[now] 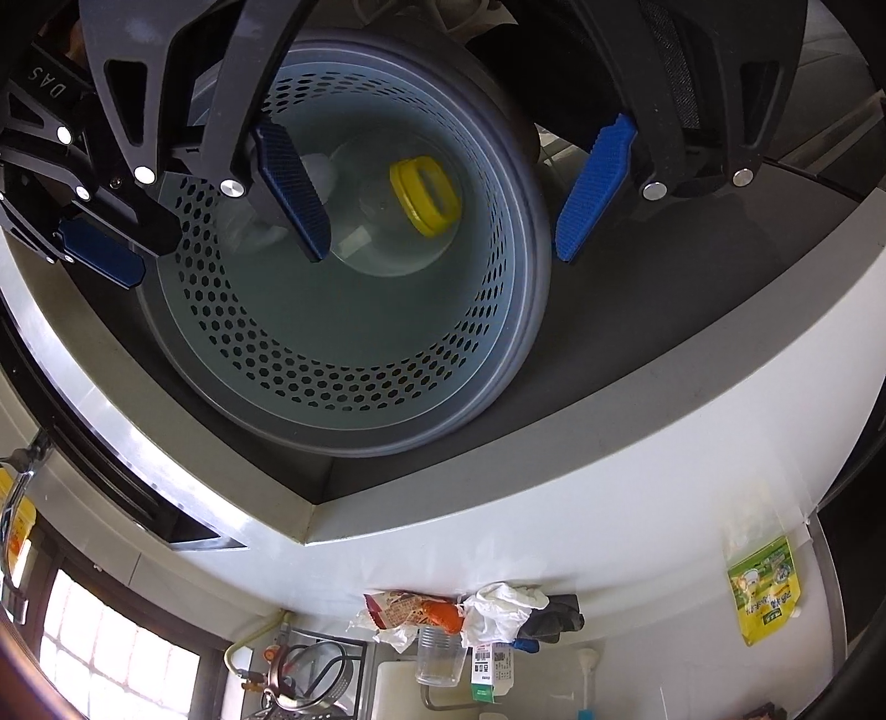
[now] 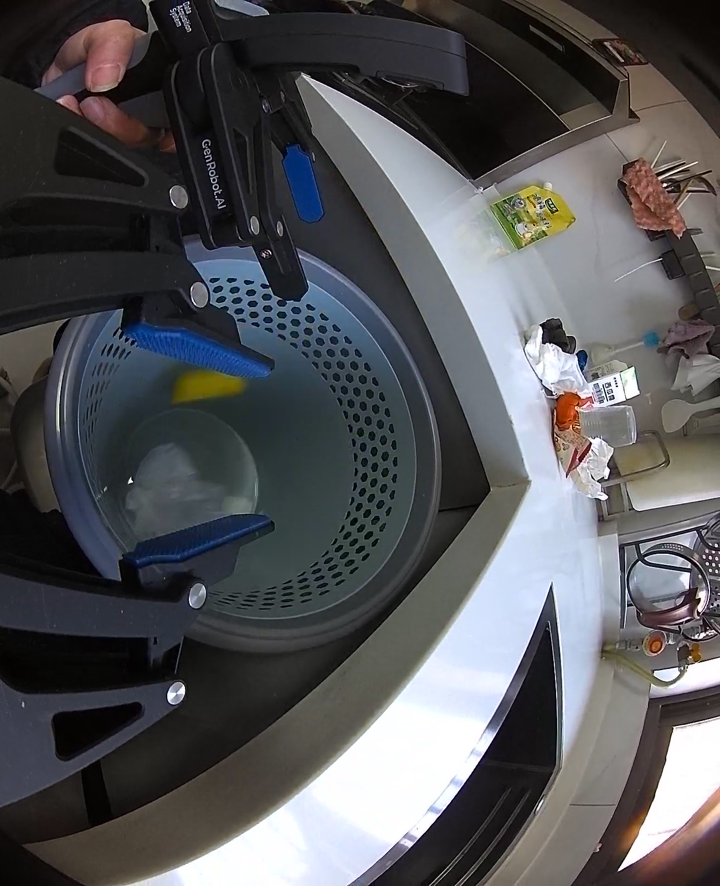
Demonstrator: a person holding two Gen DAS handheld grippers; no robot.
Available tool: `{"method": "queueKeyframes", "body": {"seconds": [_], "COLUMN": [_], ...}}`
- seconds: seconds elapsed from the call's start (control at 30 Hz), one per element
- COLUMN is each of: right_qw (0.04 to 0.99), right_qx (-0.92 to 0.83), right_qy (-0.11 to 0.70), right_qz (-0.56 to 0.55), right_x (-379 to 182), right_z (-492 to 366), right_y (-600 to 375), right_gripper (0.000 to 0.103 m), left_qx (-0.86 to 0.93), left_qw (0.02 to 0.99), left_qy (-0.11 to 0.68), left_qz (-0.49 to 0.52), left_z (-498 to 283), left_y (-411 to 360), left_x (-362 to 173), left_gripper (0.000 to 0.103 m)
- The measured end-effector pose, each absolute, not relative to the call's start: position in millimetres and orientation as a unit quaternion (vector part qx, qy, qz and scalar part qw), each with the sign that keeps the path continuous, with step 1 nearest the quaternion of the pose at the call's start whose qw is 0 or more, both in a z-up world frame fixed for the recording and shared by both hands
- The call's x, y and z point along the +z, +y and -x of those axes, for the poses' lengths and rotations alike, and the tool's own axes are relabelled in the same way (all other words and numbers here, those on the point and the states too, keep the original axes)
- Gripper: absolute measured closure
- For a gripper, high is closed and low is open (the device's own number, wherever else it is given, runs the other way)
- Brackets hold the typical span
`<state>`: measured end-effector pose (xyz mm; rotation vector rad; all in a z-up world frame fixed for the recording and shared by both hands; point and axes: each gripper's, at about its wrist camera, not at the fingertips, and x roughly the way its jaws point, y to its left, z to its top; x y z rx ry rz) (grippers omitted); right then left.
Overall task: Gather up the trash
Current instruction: 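Open both tools to drop the lid and bag into the bin, then move both tools back toward the remaining trash on the counter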
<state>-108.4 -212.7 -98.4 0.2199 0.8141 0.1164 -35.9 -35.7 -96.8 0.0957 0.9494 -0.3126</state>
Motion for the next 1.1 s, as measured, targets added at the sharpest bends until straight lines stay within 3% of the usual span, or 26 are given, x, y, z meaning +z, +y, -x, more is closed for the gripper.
{"method": "queueKeyframes", "body": {"seconds": [0.67, 1.1], "right_qw": [0.915, 0.920], "right_qx": [0.055, 0.067], "right_qy": [0.384, 0.372], "right_qz": [-0.110, -0.104], "right_x": [-94, -68], "right_z": [111, 92], "right_y": [-212, -206], "right_gripper": [0.048, 0.044], "left_qx": [-0.134, -0.122], "left_qw": [0.884, 0.900], "left_qy": [0.444, 0.417], "left_qz": [-0.049, -0.032], "left_z": [34, 15], "left_y": [-27, -11], "left_x": [-88, -52], "left_gripper": [0.018, 0.015]}}
